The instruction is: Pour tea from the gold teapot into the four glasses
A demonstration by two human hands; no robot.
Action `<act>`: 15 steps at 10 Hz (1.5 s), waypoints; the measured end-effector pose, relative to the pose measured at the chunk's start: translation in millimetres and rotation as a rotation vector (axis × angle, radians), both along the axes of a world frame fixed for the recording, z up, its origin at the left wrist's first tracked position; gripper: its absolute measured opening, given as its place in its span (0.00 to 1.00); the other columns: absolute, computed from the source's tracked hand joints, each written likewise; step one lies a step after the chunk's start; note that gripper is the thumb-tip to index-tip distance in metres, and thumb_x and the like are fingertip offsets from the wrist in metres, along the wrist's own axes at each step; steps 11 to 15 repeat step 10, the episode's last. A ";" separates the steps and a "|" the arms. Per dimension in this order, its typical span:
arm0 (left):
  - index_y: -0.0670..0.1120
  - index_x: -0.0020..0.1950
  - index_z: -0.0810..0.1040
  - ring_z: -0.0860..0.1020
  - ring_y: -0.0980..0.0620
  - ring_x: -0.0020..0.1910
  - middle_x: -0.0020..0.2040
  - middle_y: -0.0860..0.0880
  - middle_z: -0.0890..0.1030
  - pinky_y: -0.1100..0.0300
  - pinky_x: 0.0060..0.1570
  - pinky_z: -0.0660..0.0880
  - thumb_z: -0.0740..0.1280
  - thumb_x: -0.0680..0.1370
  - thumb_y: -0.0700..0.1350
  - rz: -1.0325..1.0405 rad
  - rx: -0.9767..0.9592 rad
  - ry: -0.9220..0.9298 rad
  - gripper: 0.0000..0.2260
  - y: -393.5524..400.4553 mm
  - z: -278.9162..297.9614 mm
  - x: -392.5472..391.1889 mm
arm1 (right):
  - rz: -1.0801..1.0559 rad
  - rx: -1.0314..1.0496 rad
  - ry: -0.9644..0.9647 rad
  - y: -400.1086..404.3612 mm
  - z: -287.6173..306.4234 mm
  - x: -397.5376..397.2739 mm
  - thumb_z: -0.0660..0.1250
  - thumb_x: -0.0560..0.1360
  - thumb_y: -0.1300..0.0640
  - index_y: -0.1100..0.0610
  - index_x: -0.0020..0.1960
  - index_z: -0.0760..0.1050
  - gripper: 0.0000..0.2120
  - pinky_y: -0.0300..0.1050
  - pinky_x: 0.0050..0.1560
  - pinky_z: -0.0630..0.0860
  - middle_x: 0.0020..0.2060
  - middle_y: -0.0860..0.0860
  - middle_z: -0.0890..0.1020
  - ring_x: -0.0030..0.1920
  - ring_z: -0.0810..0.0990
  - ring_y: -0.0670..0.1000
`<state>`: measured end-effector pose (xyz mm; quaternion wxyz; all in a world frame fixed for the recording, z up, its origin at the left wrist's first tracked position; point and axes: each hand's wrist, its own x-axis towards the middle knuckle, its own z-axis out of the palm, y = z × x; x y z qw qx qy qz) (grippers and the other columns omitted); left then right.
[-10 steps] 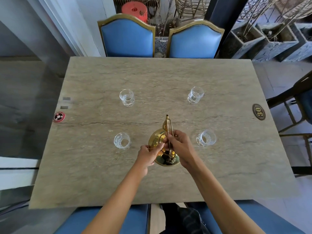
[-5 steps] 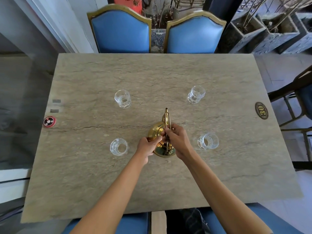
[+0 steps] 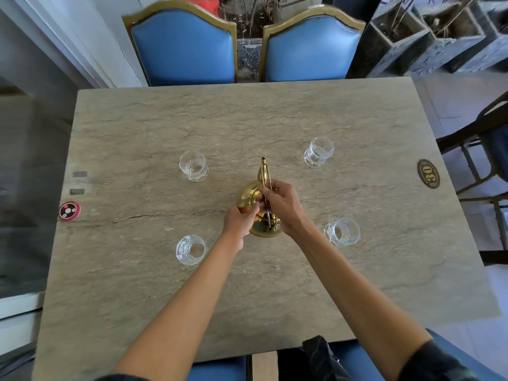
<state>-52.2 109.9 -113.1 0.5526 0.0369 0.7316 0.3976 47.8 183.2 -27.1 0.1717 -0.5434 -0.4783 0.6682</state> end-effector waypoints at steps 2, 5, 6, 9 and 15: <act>0.49 0.47 0.82 0.83 0.41 0.61 0.60 0.41 0.86 0.45 0.57 0.80 0.74 0.79 0.57 -0.015 -0.011 0.029 0.12 10.6 -5.5 -7.4 | 0.008 0.005 -0.002 9.6 -1.0 -8.6 0.61 0.83 0.66 0.67 0.54 0.78 0.08 0.47 0.37 0.79 0.35 0.54 0.82 0.32 0.79 0.50; 0.42 0.64 0.83 0.83 0.43 0.61 0.60 0.43 0.85 0.50 0.51 0.78 0.77 0.74 0.62 -0.041 -0.030 0.025 0.28 12.7 -2.6 -11.3 | 0.003 0.033 -0.034 11.6 -4.2 -9.3 0.61 0.84 0.64 0.64 0.51 0.77 0.08 0.48 0.40 0.80 0.37 0.55 0.82 0.31 0.80 0.48; 0.42 0.63 0.83 0.83 0.44 0.61 0.61 0.43 0.85 0.49 0.53 0.81 0.77 0.69 0.66 -0.037 -0.022 0.029 0.33 8.8 1.1 -9.0 | 0.019 0.029 -0.049 11.9 2.0 -8.1 0.61 0.83 0.64 0.62 0.48 0.77 0.08 0.46 0.39 0.79 0.36 0.54 0.82 0.31 0.80 0.49; 0.49 0.46 0.77 0.77 0.51 0.46 0.48 0.49 0.79 0.49 0.54 0.79 0.71 0.83 0.53 -0.114 0.062 0.073 0.11 -37.9 38.0 15.2 | 0.086 0.144 -0.162 3.1 20.0 -4.8 0.64 0.83 0.60 0.60 0.47 0.76 0.06 0.56 0.50 0.80 0.39 0.56 0.81 0.42 0.79 0.56; 0.48 0.53 0.81 0.80 0.46 0.59 0.53 0.51 0.82 0.43 0.66 0.79 0.73 0.80 0.57 -0.193 0.100 0.153 0.13 -58.3 46.8 19.1 | 0.058 0.280 -0.329 -21.6 20.5 5.9 0.65 0.82 0.53 0.61 0.58 0.76 0.11 0.61 0.55 0.82 0.46 0.55 0.84 0.46 0.83 0.56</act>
